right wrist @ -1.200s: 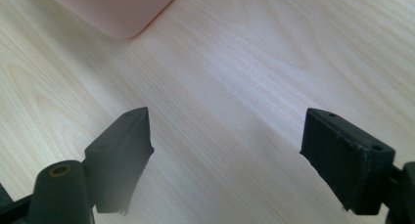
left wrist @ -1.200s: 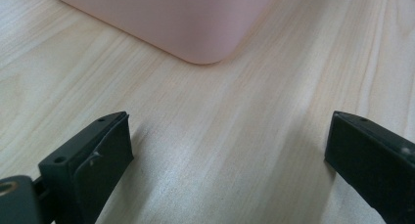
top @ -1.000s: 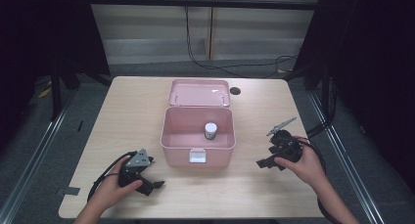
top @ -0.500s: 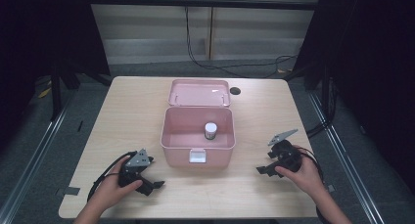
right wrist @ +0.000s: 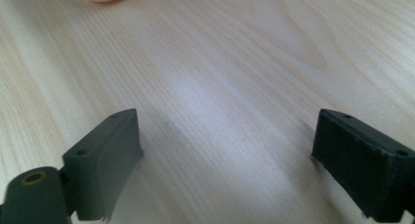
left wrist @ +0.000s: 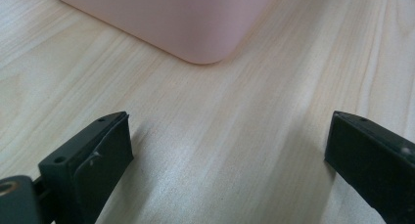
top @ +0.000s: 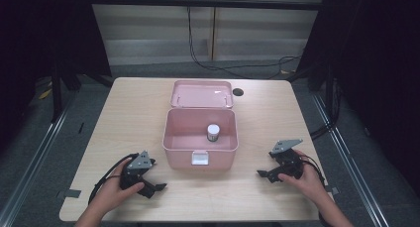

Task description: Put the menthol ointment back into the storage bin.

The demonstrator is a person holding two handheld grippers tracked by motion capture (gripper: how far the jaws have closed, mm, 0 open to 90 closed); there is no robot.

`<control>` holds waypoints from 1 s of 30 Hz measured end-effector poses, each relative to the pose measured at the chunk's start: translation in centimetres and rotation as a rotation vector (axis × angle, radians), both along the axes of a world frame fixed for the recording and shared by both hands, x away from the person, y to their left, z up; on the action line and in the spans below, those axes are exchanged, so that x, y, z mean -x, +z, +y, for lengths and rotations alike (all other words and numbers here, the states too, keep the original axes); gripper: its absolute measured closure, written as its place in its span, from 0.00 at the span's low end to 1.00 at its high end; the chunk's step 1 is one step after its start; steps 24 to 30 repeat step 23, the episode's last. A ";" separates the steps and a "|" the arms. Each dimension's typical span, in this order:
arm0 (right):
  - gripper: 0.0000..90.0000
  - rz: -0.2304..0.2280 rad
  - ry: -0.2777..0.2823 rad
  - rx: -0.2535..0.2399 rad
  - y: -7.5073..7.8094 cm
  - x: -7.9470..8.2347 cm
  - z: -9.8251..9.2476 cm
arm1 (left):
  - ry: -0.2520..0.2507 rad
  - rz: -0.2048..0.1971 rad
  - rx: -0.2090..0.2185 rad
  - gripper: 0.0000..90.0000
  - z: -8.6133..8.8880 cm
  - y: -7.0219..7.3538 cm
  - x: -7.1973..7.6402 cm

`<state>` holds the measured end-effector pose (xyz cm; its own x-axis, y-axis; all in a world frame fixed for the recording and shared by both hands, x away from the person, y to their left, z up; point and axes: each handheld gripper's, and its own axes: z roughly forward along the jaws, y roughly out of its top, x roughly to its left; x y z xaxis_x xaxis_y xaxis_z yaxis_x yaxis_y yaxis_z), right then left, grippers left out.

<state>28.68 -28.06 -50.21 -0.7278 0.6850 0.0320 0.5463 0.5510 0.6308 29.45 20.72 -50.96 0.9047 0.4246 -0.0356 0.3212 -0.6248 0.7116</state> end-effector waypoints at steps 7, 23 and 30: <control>0.10 -0.074 0.005 -0.074 -0.9 0.3 -0.6 | 0.000 0.000 0.000 0.03 0.0 0.0 0.0; 0.10 -0.081 0.006 -0.081 -1.0 0.2 -0.7 | 0.000 0.000 0.000 0.03 0.0 0.0 0.0; 0.10 -0.081 0.006 -0.081 -1.0 0.2 -0.7 | 0.000 0.000 0.000 0.03 0.0 0.0 0.0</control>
